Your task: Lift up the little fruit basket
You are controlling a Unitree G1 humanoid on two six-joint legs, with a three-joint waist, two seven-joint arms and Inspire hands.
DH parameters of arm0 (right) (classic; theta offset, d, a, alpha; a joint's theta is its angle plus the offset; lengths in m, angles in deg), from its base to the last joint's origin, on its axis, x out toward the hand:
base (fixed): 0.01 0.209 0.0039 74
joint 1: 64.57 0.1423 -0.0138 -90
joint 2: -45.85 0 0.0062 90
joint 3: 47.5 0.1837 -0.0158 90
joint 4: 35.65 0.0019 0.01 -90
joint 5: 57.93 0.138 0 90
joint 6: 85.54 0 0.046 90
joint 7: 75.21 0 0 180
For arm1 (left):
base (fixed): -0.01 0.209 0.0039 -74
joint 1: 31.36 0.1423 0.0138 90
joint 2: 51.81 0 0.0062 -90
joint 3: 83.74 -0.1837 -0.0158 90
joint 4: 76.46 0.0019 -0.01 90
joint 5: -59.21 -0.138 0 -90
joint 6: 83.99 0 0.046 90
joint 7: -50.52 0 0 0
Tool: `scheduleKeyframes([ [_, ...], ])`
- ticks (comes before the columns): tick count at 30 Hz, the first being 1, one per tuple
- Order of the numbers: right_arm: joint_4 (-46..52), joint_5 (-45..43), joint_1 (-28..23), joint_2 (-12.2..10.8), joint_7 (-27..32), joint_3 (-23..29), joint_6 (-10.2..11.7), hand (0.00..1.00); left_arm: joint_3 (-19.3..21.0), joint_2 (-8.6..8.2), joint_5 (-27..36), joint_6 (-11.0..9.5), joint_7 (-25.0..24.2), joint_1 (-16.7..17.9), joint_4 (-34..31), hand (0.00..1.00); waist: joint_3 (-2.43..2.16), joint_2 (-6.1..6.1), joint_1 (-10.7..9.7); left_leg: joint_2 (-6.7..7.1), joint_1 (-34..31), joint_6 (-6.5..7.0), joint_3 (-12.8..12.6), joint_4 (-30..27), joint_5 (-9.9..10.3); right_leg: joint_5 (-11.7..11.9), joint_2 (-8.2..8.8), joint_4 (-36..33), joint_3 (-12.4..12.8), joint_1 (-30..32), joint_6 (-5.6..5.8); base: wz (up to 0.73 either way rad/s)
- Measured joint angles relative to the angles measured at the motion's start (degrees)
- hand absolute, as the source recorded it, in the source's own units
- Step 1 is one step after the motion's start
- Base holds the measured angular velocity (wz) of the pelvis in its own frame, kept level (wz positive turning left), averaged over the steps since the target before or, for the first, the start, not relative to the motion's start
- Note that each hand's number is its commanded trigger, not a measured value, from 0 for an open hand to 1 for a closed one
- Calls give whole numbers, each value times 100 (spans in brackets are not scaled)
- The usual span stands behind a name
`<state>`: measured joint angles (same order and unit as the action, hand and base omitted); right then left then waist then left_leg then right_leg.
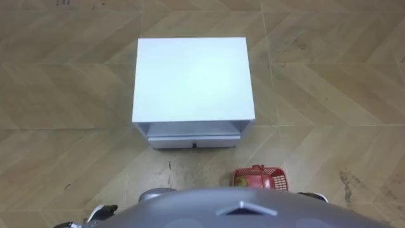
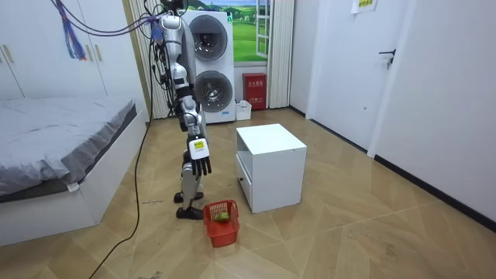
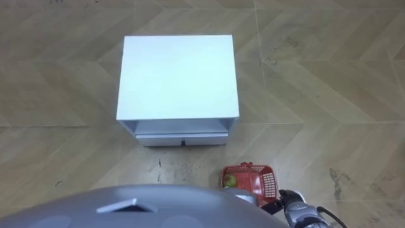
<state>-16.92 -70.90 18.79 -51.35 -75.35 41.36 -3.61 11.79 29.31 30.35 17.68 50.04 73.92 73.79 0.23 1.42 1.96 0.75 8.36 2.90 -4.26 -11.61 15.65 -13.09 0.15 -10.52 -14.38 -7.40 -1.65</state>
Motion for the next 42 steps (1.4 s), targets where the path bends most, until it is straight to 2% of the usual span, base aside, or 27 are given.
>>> scheduleKeyframes([
  [8,1,21,-10,1,-6,-4,1,0,0,5,-6,-16,2,-32,-19,0,0,6,-6,0,-28,0,-5,0,0,0,0,9,-4,8,0,0],
  [29,2,67,-154,5,126,22,57,0,-1,13,-1,-47,9,2,-62,0,-5,-76,-67,8,-57,0,-5,-27,0,-20,20,-69,-8,50,1,0],
  [32,15,61,-141,5,202,30,96,0,-10,11,3,-82,32,-21,-64,0,-3,-51,-166,58,-94,0,-21,-87,0,-169,104,-355,-1,190,19,2],
  [34,104,37,-128,10,207,36,86,0,-8,9,-10,-84,22,-114,-63,0,-14,-6,-186,123,-196,15,-55,-194,10,-337,231,-664,-2,424,28,0],
  [37,248,126,-105,19,209,176,94,0,-14,9,-14,-149,-20,-253,-62,0,-9,-5,-190,208,-394,19,-131,-352,13,-443,377,-1034,-1,647,66,2],
  [39,264,175,-20,48,259,188,98,0,-21,18,5,-242,-9,-338,-57,0,4,-50,-189,209,-504,102,-218,-433,61,-456,412,-1213,7,816,83,0],
  [42,289,166,51,45,284,251,109,0,-11,76,2,-349,6,-424,-60,0,25,-38,-211,243,-641,121,-354,-551,73,-443,517,-1586,21,1089,85,-7],
])
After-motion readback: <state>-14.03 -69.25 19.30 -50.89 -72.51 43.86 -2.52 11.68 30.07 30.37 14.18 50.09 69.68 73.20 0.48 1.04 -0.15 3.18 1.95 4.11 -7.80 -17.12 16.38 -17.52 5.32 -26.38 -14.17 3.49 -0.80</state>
